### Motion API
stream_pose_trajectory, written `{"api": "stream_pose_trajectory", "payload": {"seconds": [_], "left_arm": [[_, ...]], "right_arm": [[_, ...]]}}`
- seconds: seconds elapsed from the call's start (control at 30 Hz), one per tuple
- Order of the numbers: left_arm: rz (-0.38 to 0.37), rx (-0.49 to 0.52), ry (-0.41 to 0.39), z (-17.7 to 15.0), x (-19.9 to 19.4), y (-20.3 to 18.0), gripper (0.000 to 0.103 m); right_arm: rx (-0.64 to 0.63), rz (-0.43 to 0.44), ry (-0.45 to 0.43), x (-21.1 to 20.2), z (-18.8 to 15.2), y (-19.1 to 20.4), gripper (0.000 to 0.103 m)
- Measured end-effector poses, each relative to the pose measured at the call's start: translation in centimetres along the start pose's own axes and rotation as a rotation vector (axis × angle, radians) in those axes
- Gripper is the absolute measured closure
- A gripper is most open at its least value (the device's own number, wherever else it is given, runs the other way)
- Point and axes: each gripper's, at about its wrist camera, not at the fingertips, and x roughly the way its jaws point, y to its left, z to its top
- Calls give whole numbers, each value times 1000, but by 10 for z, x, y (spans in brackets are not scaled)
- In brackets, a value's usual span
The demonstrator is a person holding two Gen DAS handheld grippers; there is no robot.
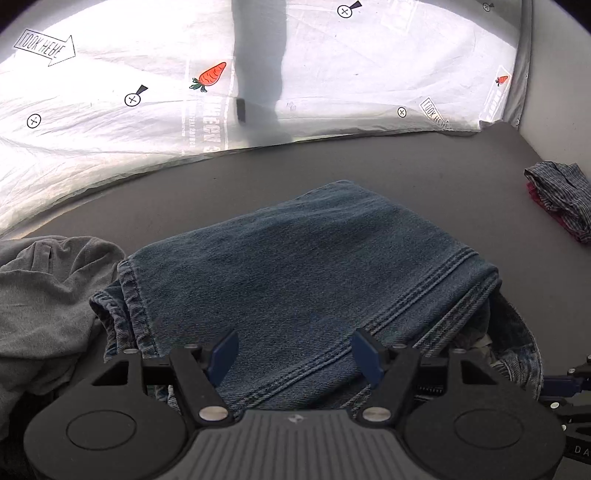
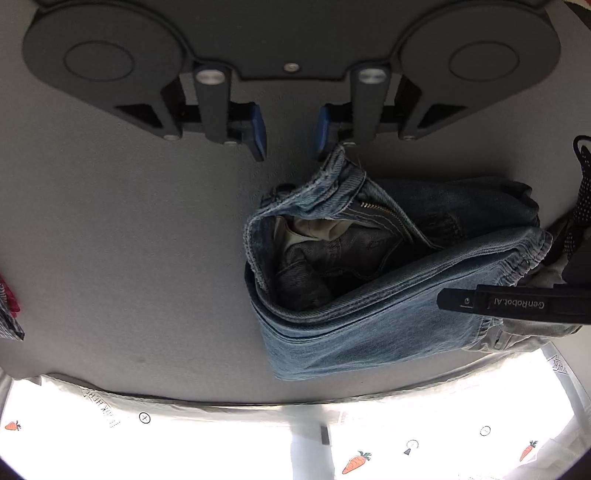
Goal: Fold clothes
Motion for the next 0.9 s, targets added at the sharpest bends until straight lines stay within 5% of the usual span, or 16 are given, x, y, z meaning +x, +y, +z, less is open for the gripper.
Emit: {"api": "stream_pose_trajectory", "payload": {"seconds": [0.13,0.23,0.53,0.6,0.73,0.9], "left_arm": [[-44,-156,56,-12,16,14,34],[-62,-186,55,-16,17,21,34],[-44,-175,75,-14,23,19,33],[-41,-178,77,-17,26,19,32],[-57,-242,89,-15,27,26,32],[-70,-293,95,-21,22,31,32]], "right_arm": [[155,162,-93,-2,25,-15,86],[207,182,-104,12,43,-26,87],[387,192,-17,57,54,-45,91],[509,196,13,68,55,-57,103],[743,246,126,82,59,-84,103],[505,54,103,73,73,-52,103]]}}
